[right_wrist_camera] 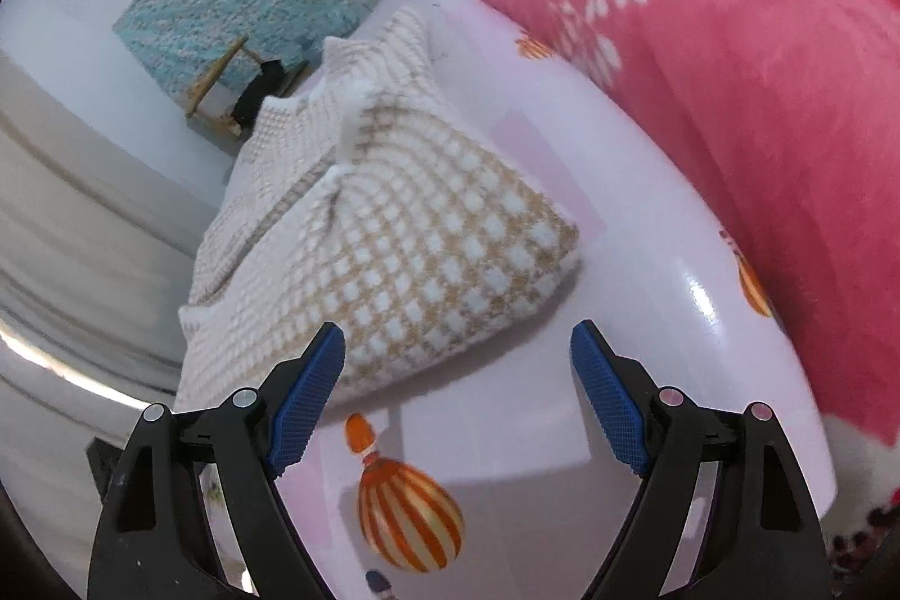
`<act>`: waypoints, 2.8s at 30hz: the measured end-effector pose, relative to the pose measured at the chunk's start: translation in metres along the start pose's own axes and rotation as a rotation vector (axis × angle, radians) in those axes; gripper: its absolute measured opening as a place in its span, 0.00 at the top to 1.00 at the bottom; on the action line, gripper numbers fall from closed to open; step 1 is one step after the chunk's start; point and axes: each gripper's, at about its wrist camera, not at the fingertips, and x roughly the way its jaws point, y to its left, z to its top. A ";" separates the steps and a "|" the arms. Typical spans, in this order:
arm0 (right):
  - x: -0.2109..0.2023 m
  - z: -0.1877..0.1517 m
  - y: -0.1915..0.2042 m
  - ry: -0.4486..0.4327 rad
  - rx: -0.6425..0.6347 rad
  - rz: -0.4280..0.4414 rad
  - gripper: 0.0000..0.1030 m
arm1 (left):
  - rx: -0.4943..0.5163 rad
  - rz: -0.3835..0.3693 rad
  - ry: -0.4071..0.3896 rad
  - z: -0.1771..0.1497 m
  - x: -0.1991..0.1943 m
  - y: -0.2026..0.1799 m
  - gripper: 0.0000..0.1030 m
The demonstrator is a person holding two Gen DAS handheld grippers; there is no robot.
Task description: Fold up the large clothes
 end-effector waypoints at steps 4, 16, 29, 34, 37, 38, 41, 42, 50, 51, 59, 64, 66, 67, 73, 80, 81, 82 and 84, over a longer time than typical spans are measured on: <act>0.007 0.008 -0.001 -0.038 0.020 0.018 0.28 | -0.032 0.010 -0.054 0.004 0.004 0.000 0.32; 0.028 0.024 0.024 -0.179 -0.021 -0.124 0.86 | 0.372 0.389 -0.098 0.003 0.027 -0.055 0.89; -0.068 0.010 0.050 -0.251 -0.144 -0.001 0.90 | 0.525 0.303 -0.147 -0.018 -0.066 -0.107 0.91; -0.039 -0.016 0.008 -0.021 -0.086 -0.023 0.74 | 0.370 0.336 0.016 -0.034 -0.067 -0.056 0.83; -0.033 -0.023 -0.013 0.030 -0.074 -0.125 0.54 | 0.217 0.325 0.051 -0.035 -0.071 -0.018 0.73; -0.039 -0.022 -0.018 0.017 -0.075 -0.145 0.48 | 0.190 0.321 0.040 -0.034 -0.075 -0.013 0.72; -0.064 -0.015 -0.019 -0.049 -0.094 -0.189 0.43 | 0.193 0.383 -0.061 -0.028 -0.098 -0.012 0.72; -0.073 -0.013 -0.016 -0.083 -0.111 -0.233 0.42 | 0.198 0.407 -0.107 -0.024 -0.108 -0.013 0.72; -0.035 -0.024 0.092 -0.068 -0.482 -0.069 0.42 | 0.411 0.213 -0.035 -0.022 -0.052 -0.072 0.72; -0.025 -0.028 0.102 -0.045 -0.517 -0.052 0.42 | 0.443 0.196 0.000 -0.027 -0.040 -0.079 0.71; 0.063 -0.068 0.109 0.185 -0.640 -0.046 0.44 | 0.539 0.291 0.149 -0.047 0.048 -0.067 0.62; 0.045 -0.036 0.105 0.147 -0.541 -0.027 0.42 | 0.528 0.270 0.148 -0.040 0.047 -0.075 0.55; 0.047 -0.021 0.100 0.108 -0.497 -0.042 0.42 | 0.535 0.273 0.145 -0.037 0.056 -0.077 0.55; 0.051 -0.017 0.099 0.106 -0.485 -0.057 0.42 | 0.536 0.282 0.145 -0.037 0.060 -0.077 0.55; 0.086 -0.012 0.088 0.143 -0.471 -0.147 0.77 | 0.625 0.365 0.069 -0.042 0.076 -0.084 0.67; 0.066 -0.003 0.113 0.022 -0.506 -0.169 0.98 | 0.731 0.400 -0.046 -0.035 0.066 -0.102 0.96; 0.061 0.003 0.119 -0.002 -0.513 -0.170 0.99 | 0.733 0.395 -0.060 -0.031 0.064 -0.104 0.96; 0.060 0.009 0.123 -0.024 -0.518 -0.168 0.99 | 0.726 0.386 -0.065 -0.025 0.063 -0.105 0.96; 0.068 0.014 0.123 -0.022 -0.517 -0.174 0.98 | 0.711 0.392 -0.048 -0.017 0.071 -0.100 0.96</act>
